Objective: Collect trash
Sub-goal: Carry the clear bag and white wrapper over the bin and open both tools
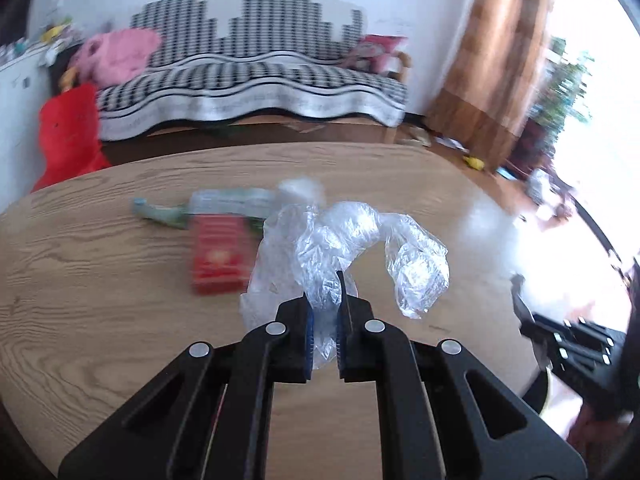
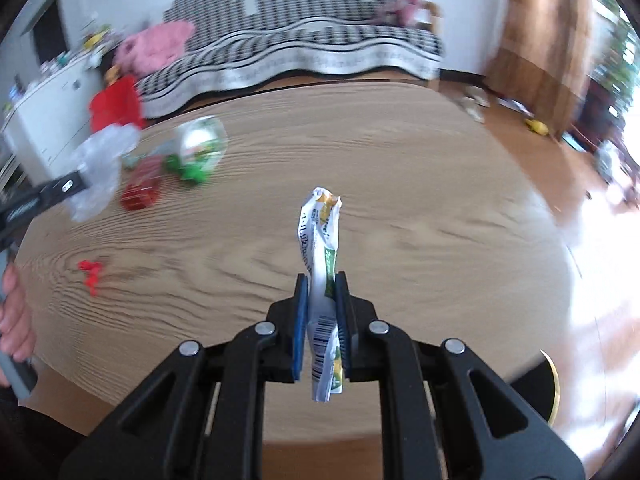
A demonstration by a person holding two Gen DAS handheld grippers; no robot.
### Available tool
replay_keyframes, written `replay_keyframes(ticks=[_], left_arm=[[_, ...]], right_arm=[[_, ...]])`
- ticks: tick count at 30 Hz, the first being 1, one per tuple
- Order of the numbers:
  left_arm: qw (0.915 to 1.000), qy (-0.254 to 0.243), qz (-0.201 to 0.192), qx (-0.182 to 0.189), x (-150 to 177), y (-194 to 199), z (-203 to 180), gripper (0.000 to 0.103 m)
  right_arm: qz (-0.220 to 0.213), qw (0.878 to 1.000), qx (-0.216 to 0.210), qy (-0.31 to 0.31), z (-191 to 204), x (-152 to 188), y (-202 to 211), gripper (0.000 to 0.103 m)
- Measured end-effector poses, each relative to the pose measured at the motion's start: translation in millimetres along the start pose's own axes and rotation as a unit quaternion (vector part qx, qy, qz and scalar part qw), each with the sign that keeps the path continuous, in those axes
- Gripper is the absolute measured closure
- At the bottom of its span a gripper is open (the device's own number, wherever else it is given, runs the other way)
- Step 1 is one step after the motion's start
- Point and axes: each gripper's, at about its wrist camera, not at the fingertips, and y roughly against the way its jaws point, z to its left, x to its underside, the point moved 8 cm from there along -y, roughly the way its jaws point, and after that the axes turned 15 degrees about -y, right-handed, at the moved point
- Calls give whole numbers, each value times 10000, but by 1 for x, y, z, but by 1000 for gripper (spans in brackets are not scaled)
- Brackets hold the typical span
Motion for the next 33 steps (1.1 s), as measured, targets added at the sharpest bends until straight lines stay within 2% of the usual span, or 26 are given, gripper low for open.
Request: replay_keyframes(ticks=[4, 7, 12, 17, 22, 25, 33], left_arm=[[9979, -437, -91, 474, -2, 6, -84, 96], [9931, -780, -139, 865, 1, 7, -151, 96], [9783, -1344, -2, 1577, 20, -2, -263, 96], [9613, -1865, 180, 2021, 44, -16, -345, 96], [9513, -2068, 446, 2242, 71, -42, -393, 96], [9476, -2105, 616, 2322, 84, -61, -409, 96], [9422, -2177, 1039, 2326, 112, -106, -425, 96]], right_arm=[[-107, 9978, 346, -557, -90, 2, 22, 89], [-138, 9936, 581, -964, -154, 12, 38, 89], [-111, 9831, 936, -1568, -244, 37, 56, 89], [6, 9733, 1136, -1993, -310, 63, 69, 89], [152, 9674, 1205, -2223, -346, 81, 73, 89], [217, 9656, 1231, -2280, -352, 87, 73, 89], [421, 9657, 1246, -2238, -354, 88, 58, 89]])
